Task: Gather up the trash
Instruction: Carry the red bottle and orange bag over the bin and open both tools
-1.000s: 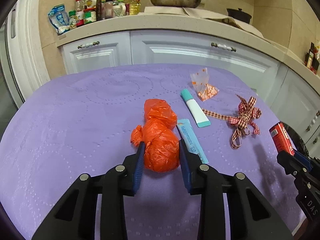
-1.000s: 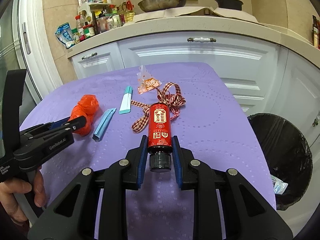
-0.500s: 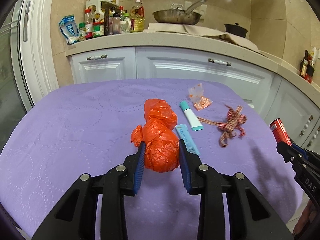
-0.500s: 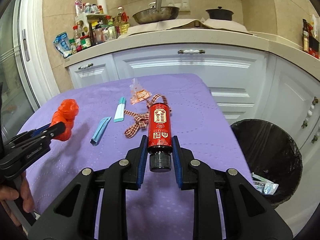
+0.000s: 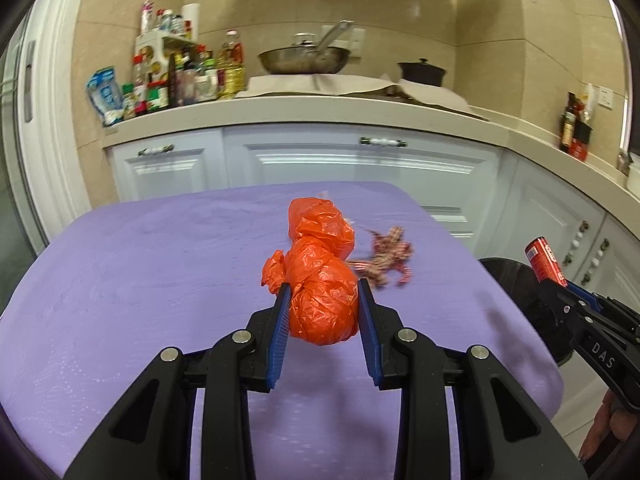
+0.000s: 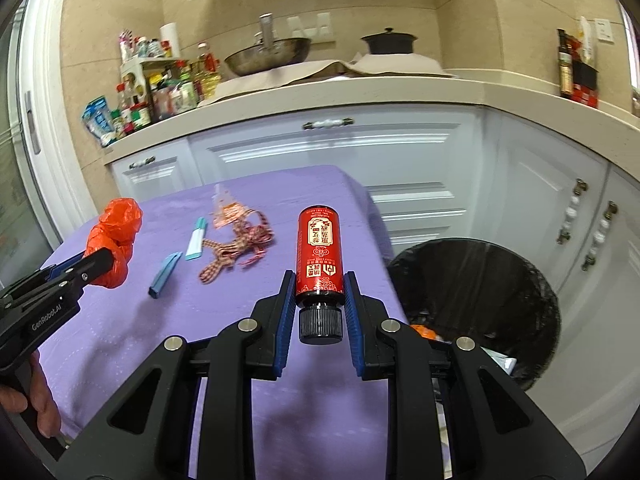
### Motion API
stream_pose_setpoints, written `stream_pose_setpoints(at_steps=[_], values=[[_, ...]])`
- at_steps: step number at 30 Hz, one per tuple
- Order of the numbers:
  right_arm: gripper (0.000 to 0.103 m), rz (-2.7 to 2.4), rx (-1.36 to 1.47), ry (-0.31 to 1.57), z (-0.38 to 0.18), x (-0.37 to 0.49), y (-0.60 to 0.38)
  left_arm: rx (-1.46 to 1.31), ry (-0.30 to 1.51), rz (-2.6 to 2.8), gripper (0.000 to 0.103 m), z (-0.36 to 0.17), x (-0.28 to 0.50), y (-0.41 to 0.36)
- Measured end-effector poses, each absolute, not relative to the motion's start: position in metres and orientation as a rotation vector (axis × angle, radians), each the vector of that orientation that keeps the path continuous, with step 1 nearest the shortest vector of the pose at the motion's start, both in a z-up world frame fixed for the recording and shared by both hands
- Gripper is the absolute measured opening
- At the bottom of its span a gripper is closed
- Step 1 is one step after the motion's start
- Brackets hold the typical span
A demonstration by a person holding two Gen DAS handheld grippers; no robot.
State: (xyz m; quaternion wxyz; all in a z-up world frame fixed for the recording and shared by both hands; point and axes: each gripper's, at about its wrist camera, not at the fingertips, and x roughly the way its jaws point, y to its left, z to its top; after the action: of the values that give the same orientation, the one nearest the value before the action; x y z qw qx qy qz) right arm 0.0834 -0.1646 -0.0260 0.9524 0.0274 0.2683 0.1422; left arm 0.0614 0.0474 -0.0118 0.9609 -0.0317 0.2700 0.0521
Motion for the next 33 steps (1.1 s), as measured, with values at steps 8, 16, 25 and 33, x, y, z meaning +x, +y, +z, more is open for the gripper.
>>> stream_pose_setpoints(at_steps=[8, 16, 25, 33], values=[[0.023, 0.222, 0.092, 0.536, -0.026, 0.078, -0.205, -0.017, 0.538, 0.014, 0.033, -0.009, 0.067, -0.001], [0.023, 0.143, 0.101, 0.528, -0.028, 0.074, -0.24, 0.01, 0.541, -0.062, 0.033, -0.01, 0.075, -0.043], [0.023, 0.062, 0.118, 0.521, -0.031, 0.074, -0.276, 0.04, 0.539, -0.124, 0.033, -0.013, 0.08, -0.079], [0.023, 0.011, 0.118, 0.512, -0.035, 0.078, -0.297, 0.06, 0.534, -0.164, 0.033, -0.018, 0.09, -0.109]])
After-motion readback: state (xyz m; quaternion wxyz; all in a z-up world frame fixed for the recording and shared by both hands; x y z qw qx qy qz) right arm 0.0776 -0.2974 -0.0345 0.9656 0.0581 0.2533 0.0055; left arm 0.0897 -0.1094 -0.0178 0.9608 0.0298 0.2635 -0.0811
